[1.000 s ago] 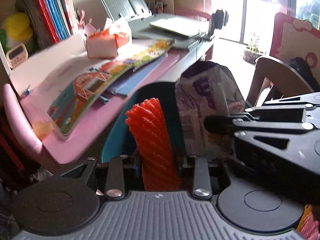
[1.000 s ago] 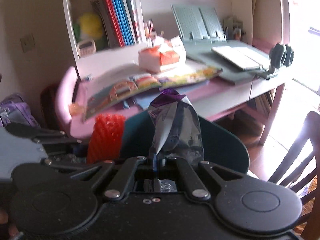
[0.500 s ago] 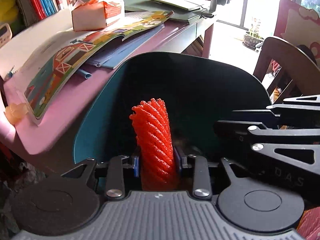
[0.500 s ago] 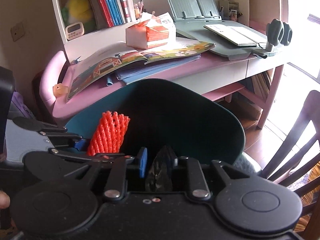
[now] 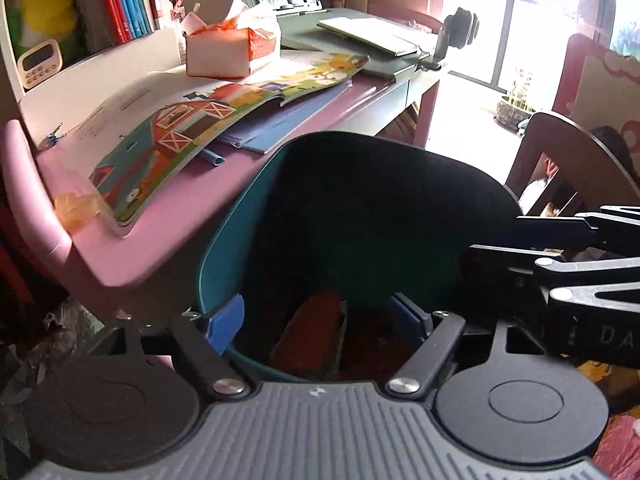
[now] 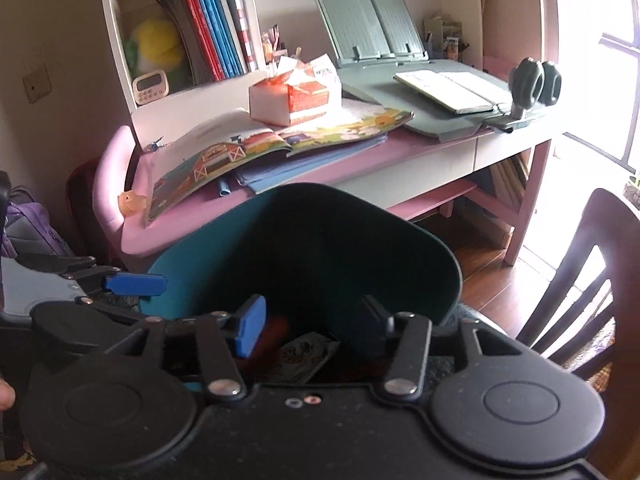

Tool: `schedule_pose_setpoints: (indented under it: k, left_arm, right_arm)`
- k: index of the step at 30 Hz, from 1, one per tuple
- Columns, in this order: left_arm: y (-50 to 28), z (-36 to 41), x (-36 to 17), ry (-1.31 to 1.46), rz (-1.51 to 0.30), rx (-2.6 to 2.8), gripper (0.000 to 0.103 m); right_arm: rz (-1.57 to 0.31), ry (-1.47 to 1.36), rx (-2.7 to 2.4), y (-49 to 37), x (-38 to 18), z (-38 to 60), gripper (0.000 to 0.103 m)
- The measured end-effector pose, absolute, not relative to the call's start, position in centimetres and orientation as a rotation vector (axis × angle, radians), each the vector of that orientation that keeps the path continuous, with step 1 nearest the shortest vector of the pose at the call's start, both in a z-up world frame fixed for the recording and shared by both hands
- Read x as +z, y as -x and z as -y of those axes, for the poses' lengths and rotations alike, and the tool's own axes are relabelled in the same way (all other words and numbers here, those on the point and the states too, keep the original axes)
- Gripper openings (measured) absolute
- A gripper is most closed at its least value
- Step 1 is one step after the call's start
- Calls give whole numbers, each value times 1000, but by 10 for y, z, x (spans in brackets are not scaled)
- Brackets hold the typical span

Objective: Collect trash
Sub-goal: 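Lower the orange net and silver bag into the teal bin and open both tools, then swing both tools back down toward the trash on the floor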

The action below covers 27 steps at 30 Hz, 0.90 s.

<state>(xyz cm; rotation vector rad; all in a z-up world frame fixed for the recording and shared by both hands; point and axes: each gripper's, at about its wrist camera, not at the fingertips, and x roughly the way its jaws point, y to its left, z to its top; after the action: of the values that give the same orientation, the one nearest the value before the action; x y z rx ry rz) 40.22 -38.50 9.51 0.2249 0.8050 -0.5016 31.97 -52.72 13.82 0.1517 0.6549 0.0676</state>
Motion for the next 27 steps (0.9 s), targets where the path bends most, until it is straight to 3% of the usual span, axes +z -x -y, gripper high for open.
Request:
schedule_pose_setpoints:
  k: [13,27]
  left_arm:
    - [-338,323,134,-179,-725,-477,80]
    - [-267,194,129,-126,-708,-377,82]
  right_arm:
    - [-609,-61,171,-261,173,480,57]
    - [-618,23,388,-211,173,367,58]
